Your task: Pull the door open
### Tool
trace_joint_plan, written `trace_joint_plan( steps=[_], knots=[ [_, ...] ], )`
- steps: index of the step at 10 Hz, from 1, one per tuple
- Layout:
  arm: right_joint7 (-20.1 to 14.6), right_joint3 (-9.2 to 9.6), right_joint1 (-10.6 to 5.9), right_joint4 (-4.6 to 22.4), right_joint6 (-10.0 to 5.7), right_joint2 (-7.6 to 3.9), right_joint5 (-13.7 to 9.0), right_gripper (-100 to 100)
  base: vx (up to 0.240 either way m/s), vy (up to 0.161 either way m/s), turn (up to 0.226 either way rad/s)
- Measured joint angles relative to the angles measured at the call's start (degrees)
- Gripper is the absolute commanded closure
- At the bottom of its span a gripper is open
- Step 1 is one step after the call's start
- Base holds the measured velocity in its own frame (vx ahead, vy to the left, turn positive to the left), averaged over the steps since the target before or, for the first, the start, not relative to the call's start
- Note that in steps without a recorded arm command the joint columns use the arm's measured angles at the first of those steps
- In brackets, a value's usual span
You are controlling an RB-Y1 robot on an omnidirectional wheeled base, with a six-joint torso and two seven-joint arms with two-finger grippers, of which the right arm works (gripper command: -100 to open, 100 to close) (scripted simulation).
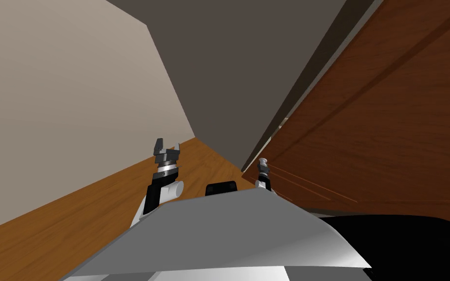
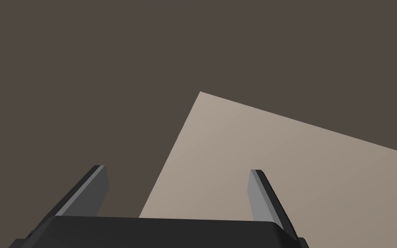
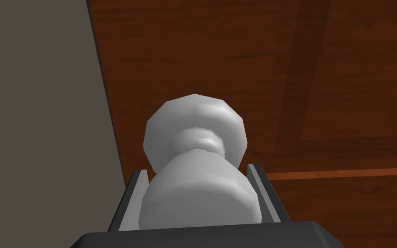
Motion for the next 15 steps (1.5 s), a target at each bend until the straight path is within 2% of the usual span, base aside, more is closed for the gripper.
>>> trace_joint_plan(
  steps=[5,7,10,12,13,15],
  knots=[
    [0.1,0.17,-0.03,0.0,0.12,0.15,0.1,100,-0.040,-0.002,0.017],
    [-0.7,1.24,-0.11,-0.5,0.12,-0.27,0.7,100,-0.215,0.000,0.077],
    [-2.0,3.21,0.77,-1.7,0.72,-0.70,1.8,100,-0.218,0.033,0.058],
    [-3.4,4.89,0.40,-1.3,0.43,-1.12,2.7,100,-0.291,0.016,0.080],
    [-3.7,5.61,0.86,-2.4,0.94,-1.22,3.1,100,-0.252,0.022,0.071],
    [-4.4,6.60,1.01,-2.4,1.23,-1.32,3.6,100,-0.142,0.016,0.042]
  ],
)
